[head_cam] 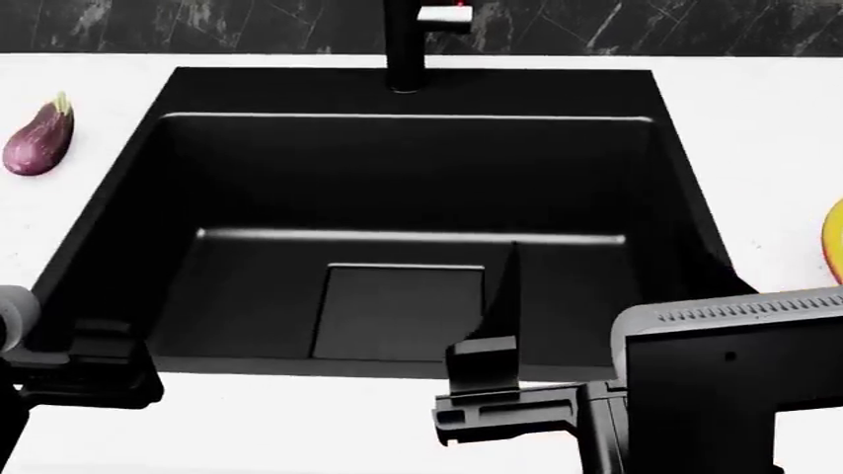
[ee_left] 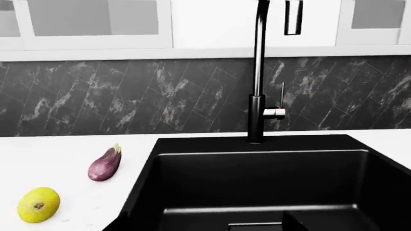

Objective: There is a mixed pile of frozen fruits and vegetables on the counter. Locate all the frozen vegetables and place the items in a bowl on the counter. Take all the frozen fruits and defrost them in a running sink.

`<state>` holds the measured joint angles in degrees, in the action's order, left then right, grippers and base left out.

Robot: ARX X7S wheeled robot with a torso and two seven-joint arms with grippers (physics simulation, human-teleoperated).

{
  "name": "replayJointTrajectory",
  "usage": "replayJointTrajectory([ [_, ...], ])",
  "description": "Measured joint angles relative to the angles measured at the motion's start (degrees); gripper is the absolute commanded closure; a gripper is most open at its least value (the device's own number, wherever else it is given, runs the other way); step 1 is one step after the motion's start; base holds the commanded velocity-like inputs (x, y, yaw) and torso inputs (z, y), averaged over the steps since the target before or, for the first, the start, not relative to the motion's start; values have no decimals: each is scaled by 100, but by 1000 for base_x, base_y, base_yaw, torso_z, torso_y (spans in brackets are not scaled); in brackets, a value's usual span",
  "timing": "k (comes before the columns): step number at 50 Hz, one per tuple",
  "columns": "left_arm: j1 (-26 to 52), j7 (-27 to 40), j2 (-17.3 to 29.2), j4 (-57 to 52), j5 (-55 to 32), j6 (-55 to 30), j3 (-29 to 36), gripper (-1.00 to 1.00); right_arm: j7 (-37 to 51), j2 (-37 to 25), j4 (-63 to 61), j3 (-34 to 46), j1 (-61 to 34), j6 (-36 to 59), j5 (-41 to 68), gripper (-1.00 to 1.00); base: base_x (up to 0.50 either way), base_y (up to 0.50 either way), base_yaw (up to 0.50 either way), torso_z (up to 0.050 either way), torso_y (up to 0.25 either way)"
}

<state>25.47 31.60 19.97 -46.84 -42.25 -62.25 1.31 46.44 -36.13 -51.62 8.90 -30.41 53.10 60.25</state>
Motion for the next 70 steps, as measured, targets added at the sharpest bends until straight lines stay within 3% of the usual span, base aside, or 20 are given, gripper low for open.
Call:
replayJointTrajectory([
  [41, -14, 72, 80, 31, -35, 148, 135, -100, 28, -65, 37, 23, 109, -211, -131, -100, 265, 449, 0, 0, 0],
  [57, 32, 121, 99, 34, -95, 131, 192, -100, 67, -114, 23, 59, 97, -231, -175, -100, 473, 11, 0, 0, 1],
  [70, 30, 151, 84, 49, -275, 29, 76, -100, 93, -88, 51, -6, 98, -244, -149, -100, 20, 0, 0, 0, 1],
])
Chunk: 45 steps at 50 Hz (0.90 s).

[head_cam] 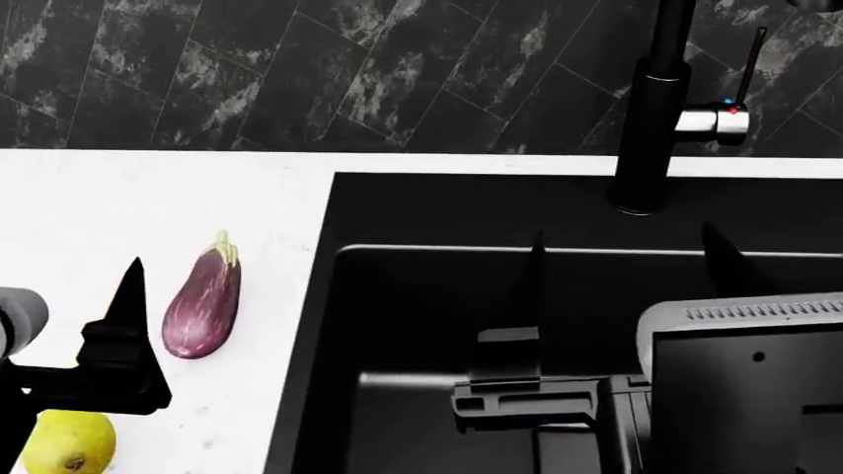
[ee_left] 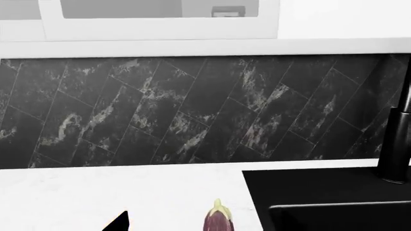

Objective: There is a mixed pile of frozen fruits and vegetables on the counter. Locate all the frozen vegetables and place the items in a bowl on the counter. Take all the frozen fruits and defrost them in a running sink.

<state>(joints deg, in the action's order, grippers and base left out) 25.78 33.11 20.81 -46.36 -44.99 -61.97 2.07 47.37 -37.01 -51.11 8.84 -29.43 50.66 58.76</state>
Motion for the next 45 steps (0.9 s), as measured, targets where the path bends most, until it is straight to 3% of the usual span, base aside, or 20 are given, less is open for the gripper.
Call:
replayJointTrajectory([
  [10, -22, -12, -20, -3, -106, -46, -108, -100, -21, 31, 13, -60, 3, -12, 0, -100, 0, 0, 0, 0, 0],
  [16, 14, -1410, -812, -154, 1591, -606, -230, -100, -1304, 1037, -384, -733, 38, 1132, -1210, -100, 0, 0, 0, 0, 0],
  [25, 265, -2348, -1281, 178, 2857, -932, -47, -100, -1959, 1650, -666, -1317, 1, 1973, -1685, -100, 0, 0, 0, 0, 0],
  [45, 1201, -2725, -1673, 2183, 3624, -1087, 385, -100, -2036, 1823, -689, -1620, 56, 2238, -1618, -100, 0, 0, 0, 0, 0],
])
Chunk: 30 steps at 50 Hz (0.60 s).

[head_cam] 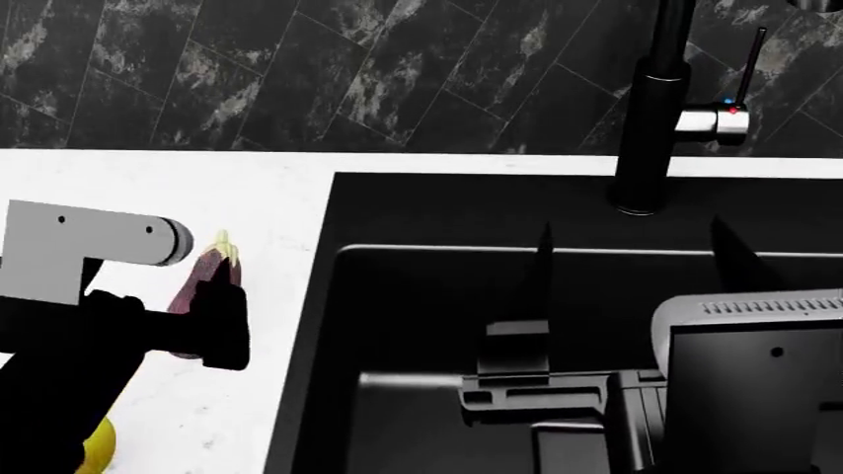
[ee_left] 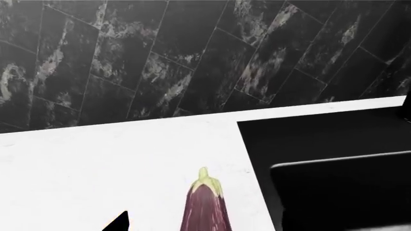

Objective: There is a mixed pile of frozen fruits and vegetables on the counter. Locate all the frozen vegetables and place the items in a bowl on the counter. Take all the frozen fruits and defrost them in a running sink.

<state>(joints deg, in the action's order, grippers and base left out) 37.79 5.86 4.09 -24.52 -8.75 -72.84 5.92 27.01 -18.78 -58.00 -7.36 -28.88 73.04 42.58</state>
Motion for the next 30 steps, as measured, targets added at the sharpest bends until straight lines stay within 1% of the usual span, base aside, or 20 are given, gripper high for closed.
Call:
replayJointTrajectory([
  [5, 163, 1, -13, 548, 36, 46, 99, -100, 19, -13, 40, 24, 34, -57, 15, -100, 0, 0, 0, 0, 0],
  [15, 423, 66, -48, 1891, 95, 476, 209, -100, 32, -51, 175, 222, 144, -281, -51, -100, 0, 0, 0, 0, 0],
  [30, 738, 153, -59, 3159, 87, 965, 397, -100, 89, -114, 263, 371, 222, -449, -46, -100, 0, 0, 0, 0, 0],
])
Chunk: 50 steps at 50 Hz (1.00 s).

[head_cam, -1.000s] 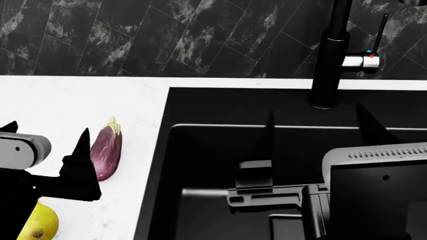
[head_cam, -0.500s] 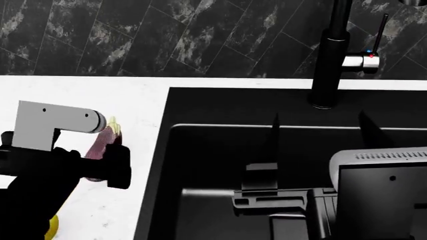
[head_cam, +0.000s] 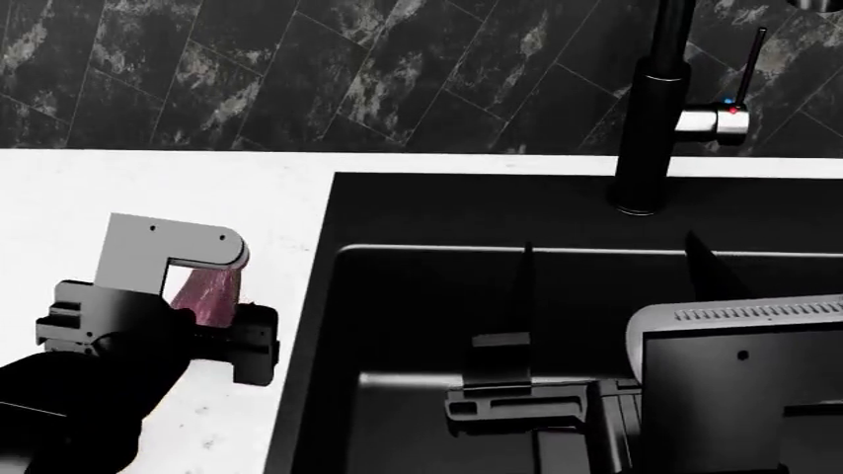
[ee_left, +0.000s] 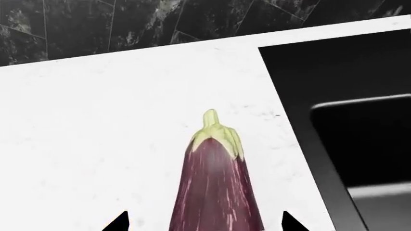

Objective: There is a mixed pile of frozen fruits and vegetables on the counter. Locate all the frozen vegetables and place the items in a bowl on the counter. Take all the frozen fruits and defrost them in a running sink.

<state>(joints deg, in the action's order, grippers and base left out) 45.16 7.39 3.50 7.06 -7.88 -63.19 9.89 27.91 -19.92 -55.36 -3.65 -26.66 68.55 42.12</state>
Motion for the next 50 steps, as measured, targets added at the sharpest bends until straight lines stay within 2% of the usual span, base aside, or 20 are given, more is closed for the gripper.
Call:
replayJointTrajectory([
  [6, 79, 59, 8, 318, -14, 138, 39, -100, 23, -25, 25, 49, 24, -55, 5, -100, 0, 0, 0, 0, 0],
  [7, 90, 68, 10, 344, -18, 148, 45, 100, 26, -30, 30, 57, 27, -64, 6, -100, 0, 0, 0, 0, 0],
  [17, 194, 146, 19, 94, -40, 35, 23, 100, 64, -67, 66, 131, 54, -137, 17, -100, 0, 0, 0, 0, 0],
  [26, 300, 268, 34, -777, -177, -389, -55, 100, 108, -86, 88, 165, 60, -159, 65, -100, 0, 0, 0, 0, 0],
  [35, 136, 378, 143, -2301, -418, -1024, -326, 100, 226, -103, 15, 47, -56, -23, 252, -100, 0, 0, 0, 0, 0],
  [43, -185, 433, 226, -4071, -704, -1915, -765, 100, 349, -159, -63, -43, -169, 125, 427, -100, 0, 0, 0, 0, 0],
  [50, -627, 401, 212, -5072, -984, -2317, -1249, 100, 475, -196, -133, -122, -258, 271, 633, -100, 0, 0, 0, 0, 0],
])
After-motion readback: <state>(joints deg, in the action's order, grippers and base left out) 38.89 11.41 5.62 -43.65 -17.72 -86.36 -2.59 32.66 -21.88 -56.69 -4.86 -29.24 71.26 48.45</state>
